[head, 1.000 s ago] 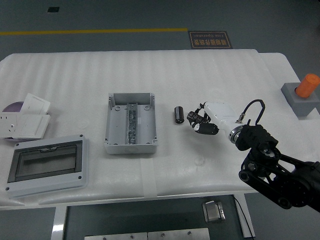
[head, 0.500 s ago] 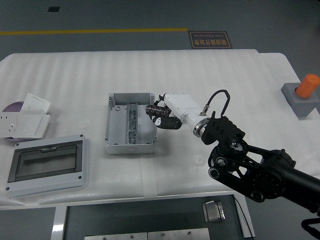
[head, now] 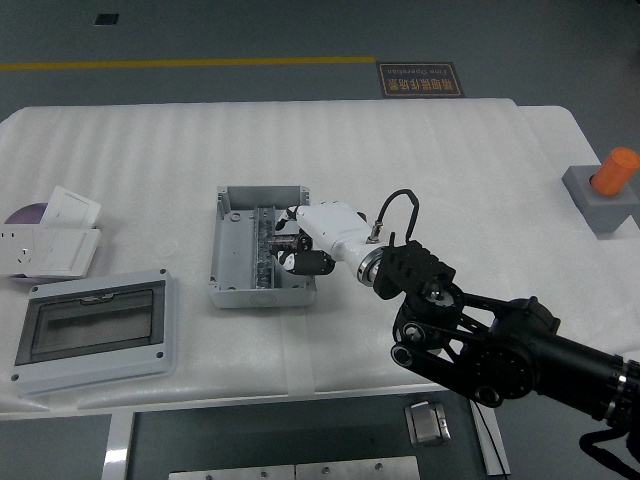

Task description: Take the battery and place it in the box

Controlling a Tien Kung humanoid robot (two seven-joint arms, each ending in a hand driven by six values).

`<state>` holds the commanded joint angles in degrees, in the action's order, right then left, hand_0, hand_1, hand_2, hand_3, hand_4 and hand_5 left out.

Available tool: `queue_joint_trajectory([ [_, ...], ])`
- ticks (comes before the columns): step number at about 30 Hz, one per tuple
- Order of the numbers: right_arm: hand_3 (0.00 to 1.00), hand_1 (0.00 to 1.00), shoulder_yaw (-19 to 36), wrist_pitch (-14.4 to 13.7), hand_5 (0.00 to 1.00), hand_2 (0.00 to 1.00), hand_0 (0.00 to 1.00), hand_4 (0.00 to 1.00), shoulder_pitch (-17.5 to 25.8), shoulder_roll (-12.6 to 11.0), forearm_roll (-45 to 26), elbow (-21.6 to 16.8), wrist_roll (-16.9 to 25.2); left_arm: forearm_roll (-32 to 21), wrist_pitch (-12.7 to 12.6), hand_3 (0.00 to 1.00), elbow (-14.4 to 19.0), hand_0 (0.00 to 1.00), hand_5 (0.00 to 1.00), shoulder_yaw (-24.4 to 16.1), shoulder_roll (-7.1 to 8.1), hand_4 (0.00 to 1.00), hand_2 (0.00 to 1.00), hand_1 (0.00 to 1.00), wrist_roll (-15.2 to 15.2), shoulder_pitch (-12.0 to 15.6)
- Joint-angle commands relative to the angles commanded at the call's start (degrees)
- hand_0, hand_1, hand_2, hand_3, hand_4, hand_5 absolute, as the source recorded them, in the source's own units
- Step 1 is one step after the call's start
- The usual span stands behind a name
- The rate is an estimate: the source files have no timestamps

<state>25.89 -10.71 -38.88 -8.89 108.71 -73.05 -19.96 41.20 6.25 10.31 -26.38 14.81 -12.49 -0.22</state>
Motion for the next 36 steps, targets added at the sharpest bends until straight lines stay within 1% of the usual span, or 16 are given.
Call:
queue_joint_trajectory([
  [2, 0.871, 0.697, -0.1, -0.1, 0.493, 0.724, 0.727, 0.672, -0.1, 0.2, -0.1, -0.1, 0.2, -0.2, 0.0, 0.599, 0.0, 0.623, 0.444, 0.2, 0.01, 0.674, 0.548, 0.643, 0.1, -0.1],
  [3, 0.877, 0.692, -0.2, -0.1, 0.535, 0.701, 0.733, 0.733, -0.2, 0.3, -0.2, -0.1, 0.2, -0.2, 0.0, 0.581, 0.0, 0.617, 0.442, 0.3, 0.01, 0.670, 0.513, 0.639, 0.1, -0.1],
  [8, 0.877, 0.692, -0.2, -0.2, 0.535, 0.701, 0.733, 0.733, 0.0, 0.4, -0.6, 0.0, 0.6, -0.4, -0.1, 0.581, 0.0, 0.617, 0.442, 0.6, 0.00, 0.670, 0.513, 0.639, 0.2, -0.1],
  [9, 0.878, 0.686, 0.2, -0.3, 0.537, 0.671, 0.731, 0.746, 0.1, 0.2, -0.6, 0.1, 0.7, -0.4, -0.1, 0.572, 0.0, 0.615, 0.443, 0.6, 0.00, 0.662, 0.502, 0.637, 0.2, -0.1],
  [10, 0.878, 0.686, 0.9, -0.4, 0.537, 0.671, 0.731, 0.746, 0.2, 0.0, -0.7, 0.3, 0.8, -0.4, -0.1, 0.572, 0.0, 0.615, 0.443, 0.6, -0.01, 0.662, 0.502, 0.637, 0.2, -0.1],
  [13, 0.878, 0.686, 2.8, -0.4, 0.537, 0.671, 0.731, 0.746, 0.2, -1.6, -1.1, 1.9, 0.9, -0.7, -0.1, 0.572, 0.0, 0.615, 0.443, 0.8, -0.05, 0.662, 0.502, 0.637, 0.3, -0.2],
  [14, 0.878, 0.686, 3.4, -0.3, 0.537, 0.671, 0.731, 0.746, -0.1, -2.5, -1.5, 2.8, 0.9, -0.9, -0.1, 0.572, 0.0, 0.615, 0.443, 1.0, -0.06, 0.662, 0.502, 0.637, 0.3, -0.2],
  [15, 0.868, 0.683, 3.7, -0.1, 0.538, 0.638, 0.732, 0.751, -0.3, -3.1, -1.8, 3.4, 0.9, -1.0, -0.2, 0.568, 0.0, 0.614, 0.439, 1.2, -0.06, 0.644, 0.495, 0.637, 0.3, -0.2],
  [17, 0.868, 0.683, 3.4, 0.5, 0.538, 0.638, 0.732, 0.751, -1.3, -4.8, -2.8, 5.4, 0.9, -1.1, -0.2, 0.568, 0.0, 0.614, 0.439, 1.4, -0.06, 0.644, 0.495, 0.637, 0.4, -0.3],
  [20, 0.868, 0.683, 1.6, 1.5, 0.538, 0.638, 0.732, 0.751, -3.1, -6.6, -4.7, 8.2, 1.1, -1.3, -0.1, 0.568, 0.0, 0.614, 0.439, 1.7, -0.02, 0.644, 0.495, 0.637, 0.4, -0.5],
  [21, 0.848, 0.681, 0.6, 1.8, 0.531, 0.639, 0.732, 0.750, -3.7, -7.0, -5.4, 9.1, 1.1, -1.4, -0.1, 0.568, 0.0, 0.612, 0.428, 1.8, 0.00, 0.638, 0.494, 0.639, 0.4, -0.5],
  [23, 0.848, 0.681, -1.3, 2.8, 0.531, 0.639, 0.732, 0.750, -4.7, -7.3, -6.0, 10.7, 0.4, -1.4, -0.1, 0.568, 0.0, 0.612, 0.428, 1.9, 0.04, 0.638, 0.494, 0.639, 0.5, -0.7],
  [28, 0.836, 0.680, -6.1, 4.9, 0.530, 0.637, 0.731, 0.750, -6.9, -7.2, -6.8, 13.3, -1.5, -0.3, 0.0, 0.569, 0.0, 0.611, 0.432, 1.0, 0.29, 0.641, 0.494, 0.637, 0.3, -0.8],
  [36, 0.841, 0.686, -10.1, 5.5, 0.531, 0.644, 0.734, 0.752, -9.5, -6.2, -8.5, 15.7, -1.8, 0.4, 0.0, 0.569, 0.0, 0.611, 0.419, 0.6, 0.67, 0.627, 0.495, 0.636, 0.2, -0.7],
])
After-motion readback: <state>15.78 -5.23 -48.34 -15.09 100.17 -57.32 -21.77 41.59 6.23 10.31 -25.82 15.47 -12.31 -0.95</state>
